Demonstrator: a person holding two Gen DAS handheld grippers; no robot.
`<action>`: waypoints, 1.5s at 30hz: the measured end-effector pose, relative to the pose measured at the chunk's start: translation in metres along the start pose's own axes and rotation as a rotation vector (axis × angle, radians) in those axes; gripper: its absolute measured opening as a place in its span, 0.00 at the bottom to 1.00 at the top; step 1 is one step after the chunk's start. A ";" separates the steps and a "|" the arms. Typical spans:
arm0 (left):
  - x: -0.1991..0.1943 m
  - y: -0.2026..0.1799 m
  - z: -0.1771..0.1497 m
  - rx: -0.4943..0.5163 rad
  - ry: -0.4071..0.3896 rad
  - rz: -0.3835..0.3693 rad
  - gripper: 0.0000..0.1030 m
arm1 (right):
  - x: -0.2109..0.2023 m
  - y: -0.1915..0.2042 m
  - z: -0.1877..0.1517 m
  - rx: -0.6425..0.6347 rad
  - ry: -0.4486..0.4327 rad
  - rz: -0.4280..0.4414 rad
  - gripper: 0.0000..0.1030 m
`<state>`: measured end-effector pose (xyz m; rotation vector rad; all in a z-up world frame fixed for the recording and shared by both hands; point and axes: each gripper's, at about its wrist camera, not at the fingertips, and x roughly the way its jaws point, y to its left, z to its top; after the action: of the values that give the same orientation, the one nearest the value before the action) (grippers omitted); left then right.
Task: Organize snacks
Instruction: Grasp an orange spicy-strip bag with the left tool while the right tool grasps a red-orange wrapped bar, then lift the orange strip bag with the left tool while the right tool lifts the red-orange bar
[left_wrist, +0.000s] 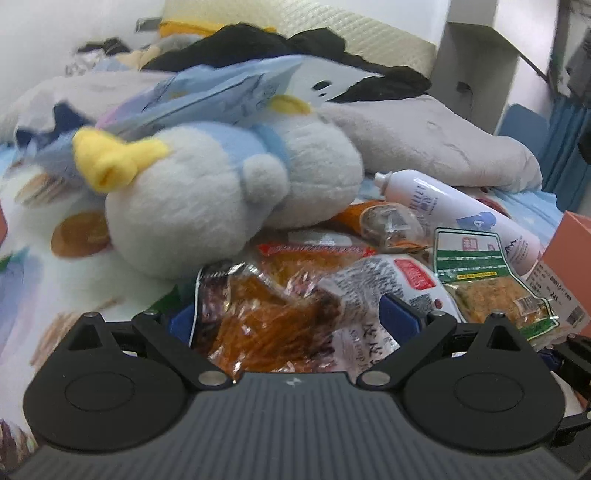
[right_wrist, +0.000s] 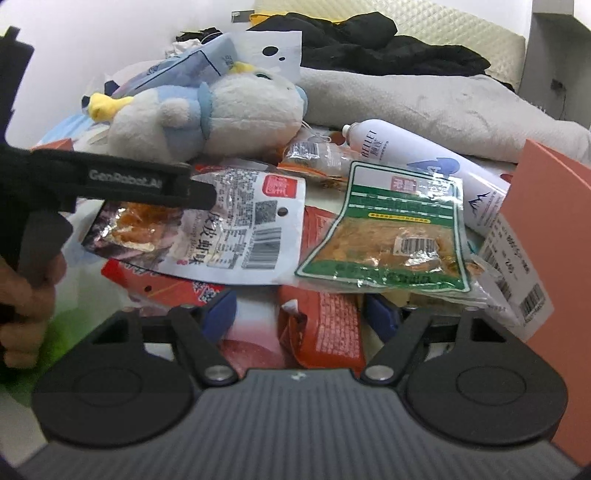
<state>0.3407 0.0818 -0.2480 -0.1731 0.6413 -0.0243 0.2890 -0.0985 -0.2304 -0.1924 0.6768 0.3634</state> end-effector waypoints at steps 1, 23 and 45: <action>0.002 -0.002 0.000 0.011 0.004 0.008 0.96 | 0.000 0.001 0.000 0.002 0.000 -0.002 0.71; -0.044 0.007 -0.016 -0.095 0.104 0.034 0.41 | -0.050 0.015 -0.022 -0.003 0.079 0.041 0.41; -0.185 -0.006 -0.073 -0.251 0.187 0.061 0.24 | -0.158 0.016 -0.063 0.025 0.131 0.039 0.40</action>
<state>0.1489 0.0784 -0.1948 -0.3974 0.8351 0.1001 0.1331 -0.1437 -0.1782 -0.1803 0.8149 0.3822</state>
